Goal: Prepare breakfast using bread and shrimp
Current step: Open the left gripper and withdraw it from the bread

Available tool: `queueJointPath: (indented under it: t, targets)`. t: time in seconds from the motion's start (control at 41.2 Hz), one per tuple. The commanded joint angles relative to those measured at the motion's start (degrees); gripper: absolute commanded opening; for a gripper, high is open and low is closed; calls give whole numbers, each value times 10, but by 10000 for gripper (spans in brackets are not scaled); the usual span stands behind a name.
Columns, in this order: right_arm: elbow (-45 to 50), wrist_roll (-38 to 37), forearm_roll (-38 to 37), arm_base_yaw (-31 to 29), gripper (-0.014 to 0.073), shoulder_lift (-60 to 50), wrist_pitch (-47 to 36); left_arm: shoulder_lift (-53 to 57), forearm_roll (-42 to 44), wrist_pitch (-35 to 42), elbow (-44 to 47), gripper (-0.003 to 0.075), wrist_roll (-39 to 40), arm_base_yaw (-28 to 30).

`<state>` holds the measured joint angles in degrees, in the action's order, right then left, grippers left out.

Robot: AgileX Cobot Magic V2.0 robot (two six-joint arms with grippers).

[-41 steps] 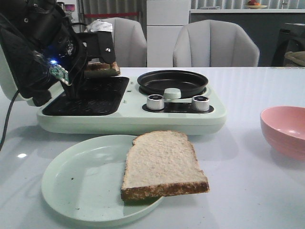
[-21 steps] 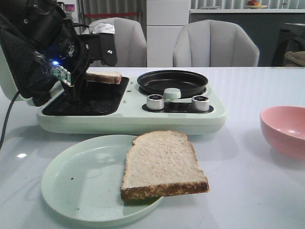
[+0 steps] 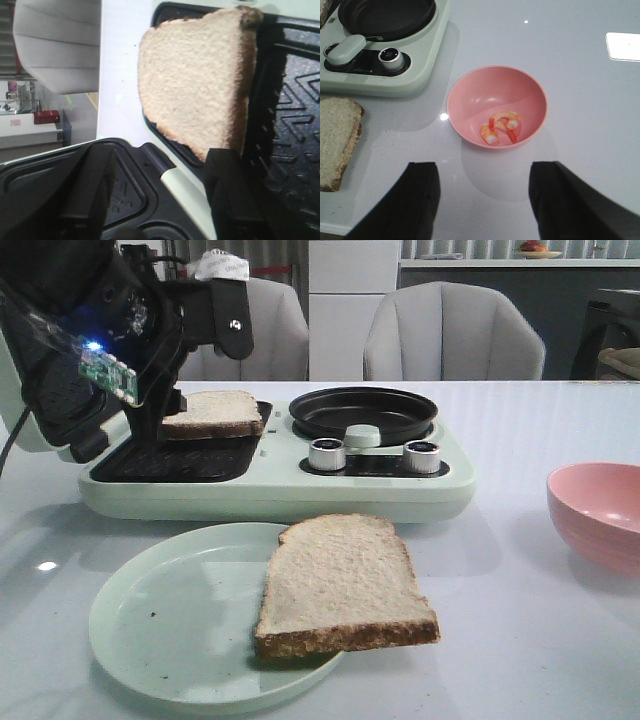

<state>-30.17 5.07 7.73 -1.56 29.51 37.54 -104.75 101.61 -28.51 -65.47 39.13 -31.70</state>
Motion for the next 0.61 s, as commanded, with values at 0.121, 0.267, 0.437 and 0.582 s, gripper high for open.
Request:
queueJointPath:
  t: [0.121,0.267,0.437,0.582]
  targets:
    - [-15,4,1,1,507,6,-41,95,-174,-116,-13,429,-40,-53]
    - [-15,4,1,1,507,6,-41,162,-415,-149,-13,413,-180,-94]
    - [-15,4,1,1,507,6,-41,255,-598,-243,-13,413,-202,-130]
    - [-15,4,1,1,507,6,-41,352,-777,-252,-13,413,-258,-136]
